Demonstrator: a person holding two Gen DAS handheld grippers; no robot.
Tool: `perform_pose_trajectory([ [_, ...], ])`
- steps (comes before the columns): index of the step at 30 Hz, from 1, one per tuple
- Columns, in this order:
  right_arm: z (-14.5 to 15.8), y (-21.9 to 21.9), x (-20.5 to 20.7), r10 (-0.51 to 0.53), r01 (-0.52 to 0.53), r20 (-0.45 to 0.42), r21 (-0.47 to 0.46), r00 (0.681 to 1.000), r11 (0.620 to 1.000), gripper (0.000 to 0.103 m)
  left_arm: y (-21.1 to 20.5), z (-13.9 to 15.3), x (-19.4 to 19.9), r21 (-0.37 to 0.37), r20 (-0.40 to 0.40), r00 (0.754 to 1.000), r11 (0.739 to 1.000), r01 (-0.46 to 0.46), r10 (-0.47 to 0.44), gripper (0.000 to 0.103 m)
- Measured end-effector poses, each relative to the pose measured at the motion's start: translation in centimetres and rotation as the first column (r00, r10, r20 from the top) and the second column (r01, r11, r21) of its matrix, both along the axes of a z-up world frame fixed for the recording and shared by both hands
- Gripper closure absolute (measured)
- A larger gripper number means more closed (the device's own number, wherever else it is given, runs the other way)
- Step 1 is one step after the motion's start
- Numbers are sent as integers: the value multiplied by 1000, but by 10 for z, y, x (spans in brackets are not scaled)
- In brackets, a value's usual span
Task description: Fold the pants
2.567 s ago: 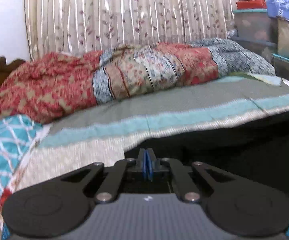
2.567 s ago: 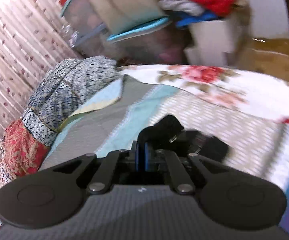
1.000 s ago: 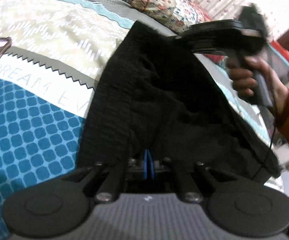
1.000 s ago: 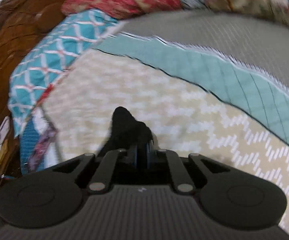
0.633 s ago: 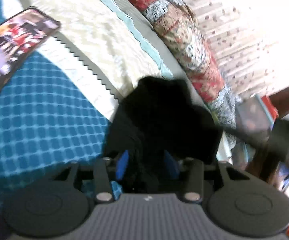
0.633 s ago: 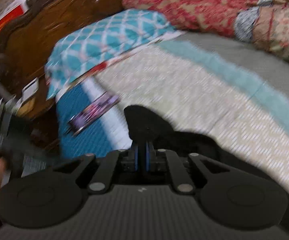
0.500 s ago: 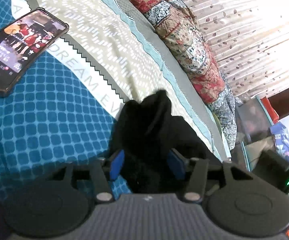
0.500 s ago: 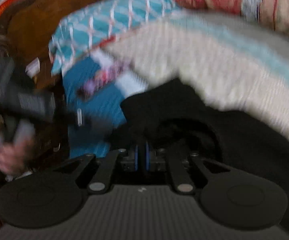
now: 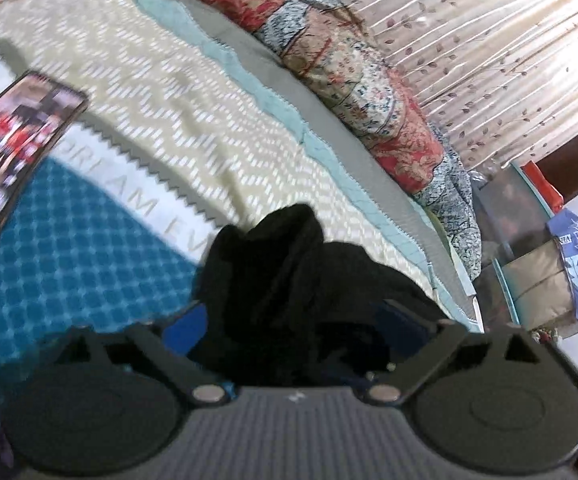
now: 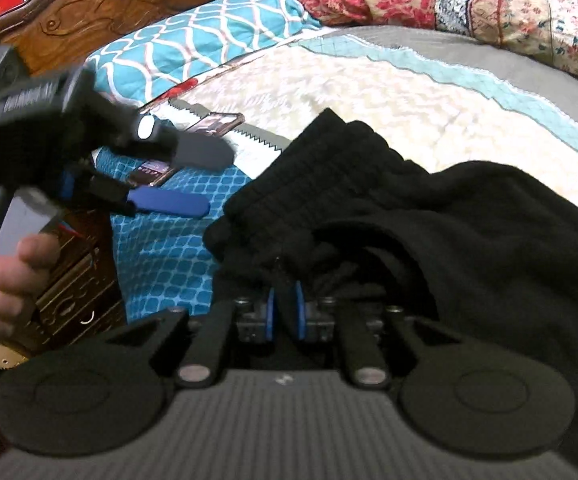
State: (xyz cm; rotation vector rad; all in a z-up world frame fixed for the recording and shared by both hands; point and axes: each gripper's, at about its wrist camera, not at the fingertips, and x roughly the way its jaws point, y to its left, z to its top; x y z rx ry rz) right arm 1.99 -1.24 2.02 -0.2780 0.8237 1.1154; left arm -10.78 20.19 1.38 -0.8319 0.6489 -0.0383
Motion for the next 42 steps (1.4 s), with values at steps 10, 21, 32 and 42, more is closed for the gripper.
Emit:
perform_pose_trajectory([
  [10, 6, -12, -1, -53, 54, -20, 49, 998, 997, 89, -24, 2, 70, 121, -60, 986, 979, 162, -156, 91],
  [21, 15, -12, -19, -10, 20, -81, 127, 997, 992, 86, -2, -8, 11, 83, -51, 996, 993, 80, -76, 90],
  [32, 29, -81, 3, -194, 220, -144, 196, 970, 956, 69, 0, 16, 37, 87, 2, 997, 993, 74, -74, 4],
  [42, 7, -297, 63, -790, 896, -423, 182, 443, 405, 68, -2, -1, 77, 168, -158, 987, 985, 52, -25, 52],
])
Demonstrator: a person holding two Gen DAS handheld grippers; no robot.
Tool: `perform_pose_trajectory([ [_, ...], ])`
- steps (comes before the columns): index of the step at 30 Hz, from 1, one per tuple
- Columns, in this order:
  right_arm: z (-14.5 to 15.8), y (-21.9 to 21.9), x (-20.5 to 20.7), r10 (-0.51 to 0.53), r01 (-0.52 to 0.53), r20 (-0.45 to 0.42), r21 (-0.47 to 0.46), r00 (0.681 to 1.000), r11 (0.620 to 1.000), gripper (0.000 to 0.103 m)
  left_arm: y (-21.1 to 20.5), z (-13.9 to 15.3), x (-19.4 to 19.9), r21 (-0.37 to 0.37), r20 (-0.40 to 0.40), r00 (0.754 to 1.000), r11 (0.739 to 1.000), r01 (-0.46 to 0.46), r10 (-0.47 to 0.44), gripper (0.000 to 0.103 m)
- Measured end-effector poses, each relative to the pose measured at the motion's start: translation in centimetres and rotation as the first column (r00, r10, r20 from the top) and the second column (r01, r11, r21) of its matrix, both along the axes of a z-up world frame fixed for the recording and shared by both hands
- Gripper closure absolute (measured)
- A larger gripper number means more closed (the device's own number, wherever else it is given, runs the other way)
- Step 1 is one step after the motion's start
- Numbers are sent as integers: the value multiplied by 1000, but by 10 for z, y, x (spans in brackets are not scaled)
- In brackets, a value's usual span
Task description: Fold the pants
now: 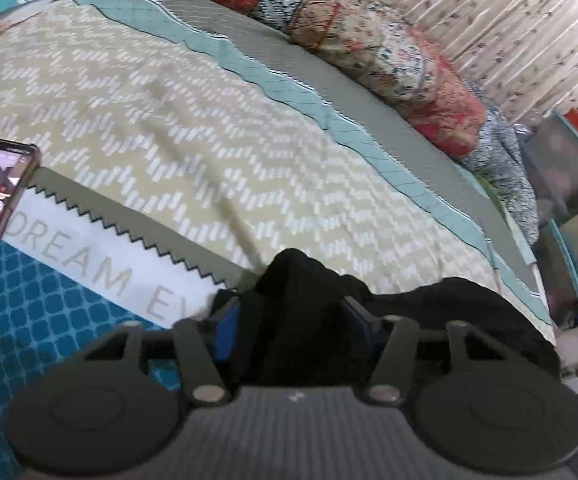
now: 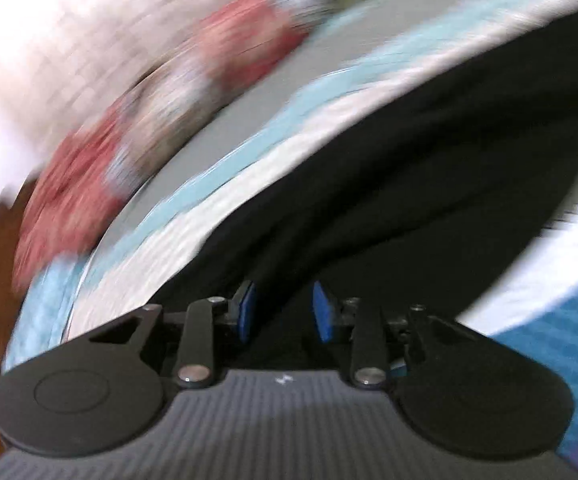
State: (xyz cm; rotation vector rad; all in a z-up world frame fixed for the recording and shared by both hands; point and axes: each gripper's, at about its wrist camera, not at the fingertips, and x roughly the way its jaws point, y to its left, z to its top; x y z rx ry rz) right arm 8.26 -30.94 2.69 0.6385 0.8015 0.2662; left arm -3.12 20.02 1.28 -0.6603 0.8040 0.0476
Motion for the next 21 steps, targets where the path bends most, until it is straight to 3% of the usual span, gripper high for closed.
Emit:
perform_pose_trajectory([
  [2, -12, -24, 7, -93, 96, -60, 53, 994, 994, 68, 3, 0, -1, -13, -11, 1000, 1000, -13, 13, 54],
  [5, -28, -41, 20, -153, 169, -108, 167, 982, 971, 64, 2, 3, -3, -7, -30, 999, 1000, -30, 30, 53],
  [7, -35, -40, 28, -193, 222, -155, 195, 969, 955, 55, -2, 7, -4, 12, -40, 998, 999, -39, 40, 48],
  [9, -43, -40, 35, -216, 255, -186, 222, 958, 941, 56, -7, 9, -4, 36, -47, 998, 998, -44, 45, 48],
  [11, -45, -39, 40, -243, 279, -188, 202, 952, 939, 67, -12, 11, -3, 82, -57, 997, 996, -41, 46, 55],
  [12, -42, -40, 42, -253, 289, -195, 185, 948, 939, 89, -14, 13, -2, 101, -59, 997, 994, -42, 49, 60],
  [13, -42, -42, 43, -262, 298, -208, 166, 942, 940, 97, -14, 15, -1, 113, -63, 997, 993, -45, 52, 71],
  [14, -41, -46, 41, -265, 302, -212, 167, 941, 939, 97, -13, 17, 0, 120, -68, 996, 991, -52, 60, 79],
  [16, -32, -55, 27, -266, 297, -181, 175, 947, 939, 97, -6, 23, 0, 100, -76, 994, 993, -69, 76, 83],
  [21, 1, -78, -24, -255, 261, -66, 104, 965, 960, 97, 1, 28, -2, 89, -87, 992, 993, -78, 86, 84],
])
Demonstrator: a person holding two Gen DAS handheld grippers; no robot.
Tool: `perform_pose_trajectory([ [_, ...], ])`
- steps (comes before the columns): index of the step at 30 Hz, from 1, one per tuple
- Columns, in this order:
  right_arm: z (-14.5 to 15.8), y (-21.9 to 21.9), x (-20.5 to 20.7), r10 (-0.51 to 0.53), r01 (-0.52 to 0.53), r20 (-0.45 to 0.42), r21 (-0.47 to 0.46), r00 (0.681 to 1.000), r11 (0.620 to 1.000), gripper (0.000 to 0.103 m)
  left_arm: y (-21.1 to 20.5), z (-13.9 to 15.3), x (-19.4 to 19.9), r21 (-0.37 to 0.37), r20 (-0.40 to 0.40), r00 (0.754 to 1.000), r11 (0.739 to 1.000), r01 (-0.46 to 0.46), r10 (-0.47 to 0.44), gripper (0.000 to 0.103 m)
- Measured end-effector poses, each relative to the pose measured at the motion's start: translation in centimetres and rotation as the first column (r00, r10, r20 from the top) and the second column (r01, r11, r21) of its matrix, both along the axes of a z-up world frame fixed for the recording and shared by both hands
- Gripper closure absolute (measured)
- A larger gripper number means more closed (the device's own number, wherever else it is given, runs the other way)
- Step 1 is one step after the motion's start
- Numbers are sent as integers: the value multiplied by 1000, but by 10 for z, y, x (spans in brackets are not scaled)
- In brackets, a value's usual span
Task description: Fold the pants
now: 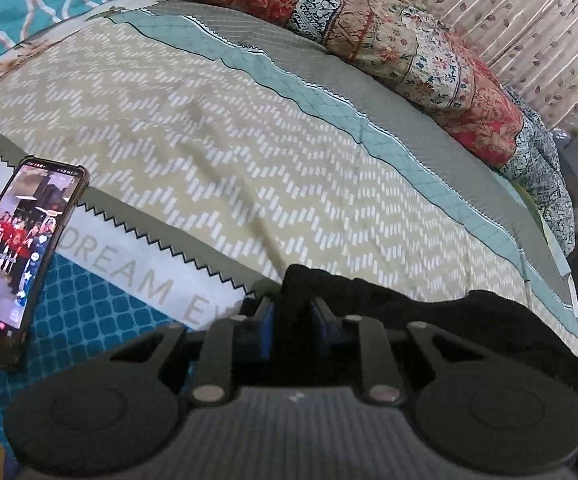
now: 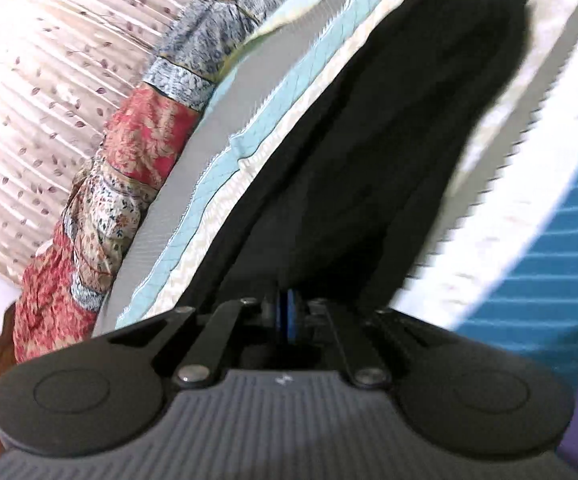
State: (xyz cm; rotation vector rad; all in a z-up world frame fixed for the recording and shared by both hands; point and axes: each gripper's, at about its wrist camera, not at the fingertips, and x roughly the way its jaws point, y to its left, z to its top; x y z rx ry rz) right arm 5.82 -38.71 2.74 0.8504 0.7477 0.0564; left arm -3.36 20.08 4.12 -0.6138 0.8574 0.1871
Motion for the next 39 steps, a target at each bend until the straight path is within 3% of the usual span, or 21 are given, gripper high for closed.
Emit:
perform_pose_trajectory([
  [3, -13, -9, -18, -33, 30, -45, -58, 998, 998, 97, -6, -5, 3, 25, -23, 1000, 1000, -11, 11, 80],
  [4, -24, -9, -17, -49, 43, -77, -70, 996, 997, 96, -8, -5, 4, 40, -33, 999, 999, -20, 22, 73],
  [5, -35, -11, -17, -64, 54, -116, -80, 991, 995, 94, -10, -6, 5, 62, -49, 998, 997, -34, 37, 59],
  [8, -50, -16, -15, -89, 84, -139, -41, 986, 996, 88, -13, -1, -3, 93, -55, 998, 995, -28, 33, 46],
  [10, -37, -17, -19, -91, 83, -92, -80, 992, 993, 67, -12, 3, -17, 63, -37, 999, 998, -8, 10, 37],
  [11, -27, -14, -24, -106, 99, -50, -129, 993, 987, 65, -12, 4, -25, 52, -28, 1000, 999, -7, 8, 27],
  [13, -6, -5, -32, -72, 87, 80, -201, 994, 976, 65, -14, 4, -40, 35, -16, 1000, 999, -1, 1, 21],
  [16, 14, 26, -25, 155, -109, 190, -234, 969, 966, 64, -24, -2, -50, -6, -25, 999, 999, 37, -38, 21],
  [18, 17, 60, -11, 314, -262, 200, -250, 928, 932, 64, -32, -8, -50, -14, -33, 998, 998, 60, -60, 31],
  [20, 15, 101, 5, 454, -404, 187, -252, 871, 879, 64, -41, -13, -48, 48, -66, 996, 997, 57, -53, 52],
  [23, 5, 166, 22, 616, -564, 169, -271, 770, 780, 64, -46, -15, -49, 85, -80, 995, 994, 63, -56, 66],
  [26, -14, 220, 32, 726, -690, 58, -266, 685, 673, 66, -40, -7, -63, 73, -56, 997, 995, 62, -57, 85],
  [28, -38, 244, 26, 812, -808, -78, -193, 579, 557, 68, -38, -2, -76, 51, -45, 997, 997, 64, -62, 86],
  [29, -46, 253, 11, 837, -838, -120, -208, 533, 504, 68, -39, -1, -81, 60, -45, 997, 996, 71, -68, 86],
  [31, -38, 256, -12, 866, -831, -100, -353, 491, 430, 68, -40, -3, -91, 85, -50, 995, 992, 90, -86, 79],
  [32, -30, 254, -14, 872, -831, -100, -373, 479, 413, 67, -38, -3, -94, 77, -43, 995, 993, 95, -91, 77],
  [33, -22, 248, -11, 873, -831, -84, -363, 480, 422, 67, -34, -1, -95, 68, -23, 995, 993, 94, -93, 73],
  [35, -7, 236, 0, 864, -815, -35, -352, 502, 460, 67, -25, 9, -91, 98, 28, 997, 992, 74, -77, 48],
  [37, 8, 222, 12, 834, -777, 6, -358, 552, 517, 67, -17, 21, -79, 153, 76, 996, 987, 38, -50, 28],
  [38, 13, 216, 22, 816, -760, 21, -349, 578, 548, 67, -14, 25, -70, 170, 107, 992, 984, 45, -64, 13],
  [39, 17, 212, 33, 791, -741, 28, -334, 611, 583, 67, -12, 27, -57, 181, 137, 986, 981, 74, -100, 7],
])
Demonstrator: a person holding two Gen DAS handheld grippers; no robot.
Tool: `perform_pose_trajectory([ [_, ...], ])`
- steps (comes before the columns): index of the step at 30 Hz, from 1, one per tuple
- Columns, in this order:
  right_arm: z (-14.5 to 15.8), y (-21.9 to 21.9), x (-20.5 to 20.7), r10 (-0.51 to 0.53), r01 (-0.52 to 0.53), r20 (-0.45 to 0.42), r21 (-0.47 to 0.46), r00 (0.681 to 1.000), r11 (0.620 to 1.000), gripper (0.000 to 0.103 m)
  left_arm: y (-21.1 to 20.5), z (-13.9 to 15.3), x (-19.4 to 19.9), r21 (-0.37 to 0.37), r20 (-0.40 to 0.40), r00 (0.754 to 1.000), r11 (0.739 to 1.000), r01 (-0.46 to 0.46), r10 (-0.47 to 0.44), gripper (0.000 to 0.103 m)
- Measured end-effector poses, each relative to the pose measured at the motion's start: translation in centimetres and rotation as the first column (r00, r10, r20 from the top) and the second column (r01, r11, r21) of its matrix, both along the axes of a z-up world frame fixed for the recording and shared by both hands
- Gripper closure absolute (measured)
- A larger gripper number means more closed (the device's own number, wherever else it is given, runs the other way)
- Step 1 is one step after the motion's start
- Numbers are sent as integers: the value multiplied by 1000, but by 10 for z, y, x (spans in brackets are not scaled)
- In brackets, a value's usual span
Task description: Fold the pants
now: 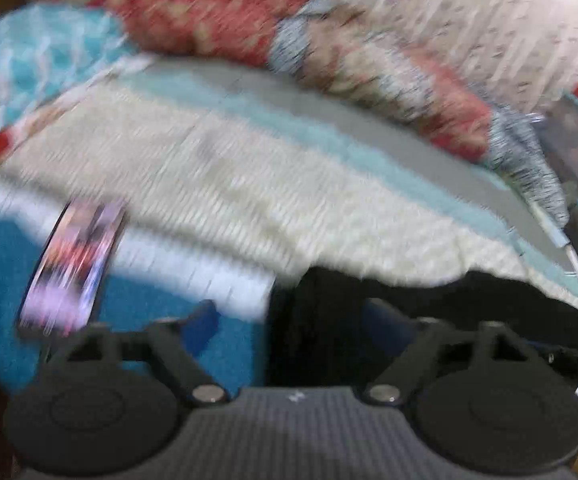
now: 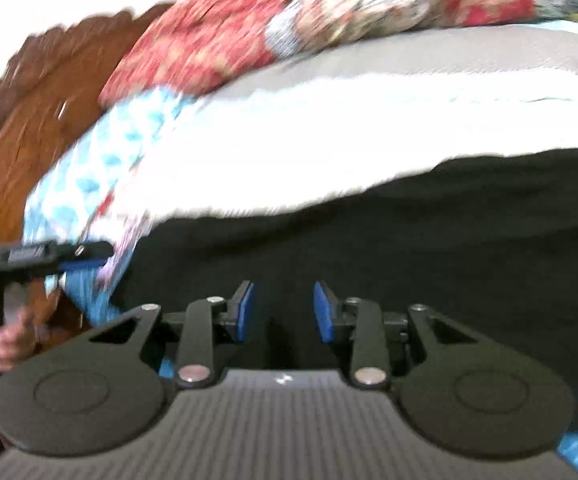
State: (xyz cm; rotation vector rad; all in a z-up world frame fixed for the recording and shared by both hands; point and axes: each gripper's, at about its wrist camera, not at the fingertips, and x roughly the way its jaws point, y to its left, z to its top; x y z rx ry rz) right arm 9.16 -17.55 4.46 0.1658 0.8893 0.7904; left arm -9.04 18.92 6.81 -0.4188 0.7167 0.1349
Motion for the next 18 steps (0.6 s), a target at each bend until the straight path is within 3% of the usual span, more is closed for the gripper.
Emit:
perform_pose_trajectory([
  [1, -1, -5, 6, -30, 31, -9, 9, 999, 999, 67, 1, -1, 13, 1, 4, 1000, 1000, 27, -27, 0],
  [4, 0, -4, 38, -105, 105, -33, 21, 994, 994, 67, 5, -20, 58, -14, -74, 995, 998, 62, -63, 1],
  [6, -5, 11, 53, -111, 114, -69, 39, 991, 993, 67, 1, -32, 74, -23, -104, 989, 995, 101, -103, 19],
  [7, -6, 15, 58, -100, 105, -82, 54, 992, 993, 68, -5, -39, 79, -25, -122, 984, 991, 130, -132, 45],
  [8, -6, 28, 60, -88, 93, -92, 53, 992, 994, 68, -10, -44, 82, -26, -132, 980, 988, 150, -152, 56],
  [9, -12, 39, 65, -79, 84, -109, 36, 991, 996, 69, -18, -46, 80, 8, -129, 981, 989, 150, -147, 59],
  [10, -18, 54, 66, -65, 68, -140, 15, 988, 998, 69, -24, -45, 75, 63, -119, 983, 987, 147, -139, 75],
  [12, -44, 73, 71, -49, 37, -244, -52, 969, 998, 72, -29, -42, 67, 102, -91, 989, 986, 128, -119, 80],
  [13, -63, 79, 67, -46, 16, -279, -110, 959, 994, 79, -29, -39, 61, 97, -67, 993, 990, 102, -95, 82],
  [15, -68, 79, 56, -44, 22, -188, -119, 981, 993, 83, -27, -38, 54, 92, -42, 998, 995, 43, -39, 82],
  [18, -53, 81, 54, -81, 74, -114, -61, 990, 995, 78, -35, -36, 48, 106, 7, 999, 994, -42, 41, 83],
])
